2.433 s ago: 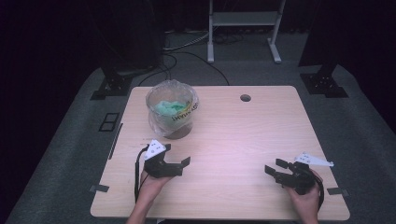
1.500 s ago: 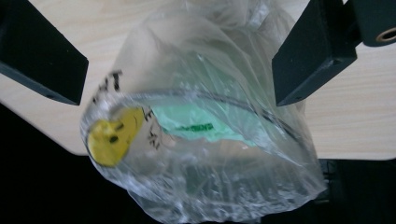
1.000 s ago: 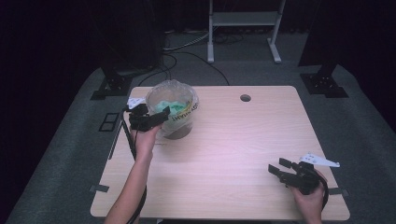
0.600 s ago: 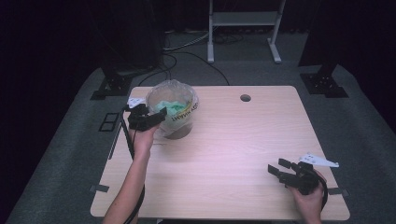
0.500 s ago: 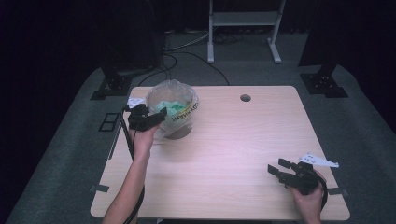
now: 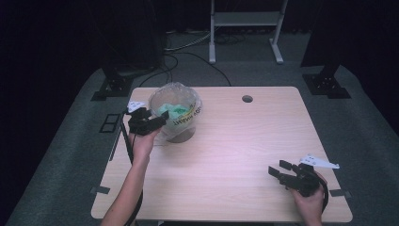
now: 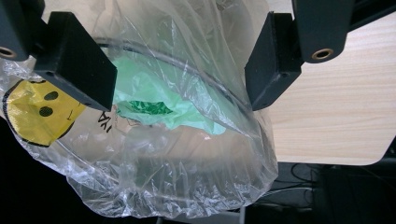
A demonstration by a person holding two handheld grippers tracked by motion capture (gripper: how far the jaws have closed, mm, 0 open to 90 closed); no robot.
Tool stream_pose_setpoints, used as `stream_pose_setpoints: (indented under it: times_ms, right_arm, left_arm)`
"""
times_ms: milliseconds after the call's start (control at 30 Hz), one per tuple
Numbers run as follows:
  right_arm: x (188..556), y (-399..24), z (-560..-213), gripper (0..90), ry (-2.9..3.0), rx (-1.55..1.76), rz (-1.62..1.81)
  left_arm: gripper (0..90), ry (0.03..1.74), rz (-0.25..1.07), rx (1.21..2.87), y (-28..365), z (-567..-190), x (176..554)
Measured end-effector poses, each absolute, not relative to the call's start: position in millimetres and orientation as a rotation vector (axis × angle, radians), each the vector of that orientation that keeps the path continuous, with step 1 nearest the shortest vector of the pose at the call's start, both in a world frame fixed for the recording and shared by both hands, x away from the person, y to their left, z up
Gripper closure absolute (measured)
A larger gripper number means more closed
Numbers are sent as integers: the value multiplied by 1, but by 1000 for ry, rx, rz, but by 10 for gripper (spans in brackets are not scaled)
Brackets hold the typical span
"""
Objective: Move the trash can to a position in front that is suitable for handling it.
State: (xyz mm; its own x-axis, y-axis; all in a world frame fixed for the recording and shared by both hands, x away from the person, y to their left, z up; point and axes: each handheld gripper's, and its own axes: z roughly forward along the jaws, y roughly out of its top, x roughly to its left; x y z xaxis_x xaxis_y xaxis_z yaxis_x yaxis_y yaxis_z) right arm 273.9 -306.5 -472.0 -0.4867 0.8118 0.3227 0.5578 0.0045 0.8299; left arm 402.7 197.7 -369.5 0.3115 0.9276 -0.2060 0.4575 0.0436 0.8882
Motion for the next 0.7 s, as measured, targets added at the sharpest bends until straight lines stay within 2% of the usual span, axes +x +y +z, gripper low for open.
stream_pose_setpoints:
  times_ms: [700]
  right_arm:
    - [274,-306,-473,326,2030,1433,1470]
  left_arm:
    - [270,1198,503,1678,202,-366,369]
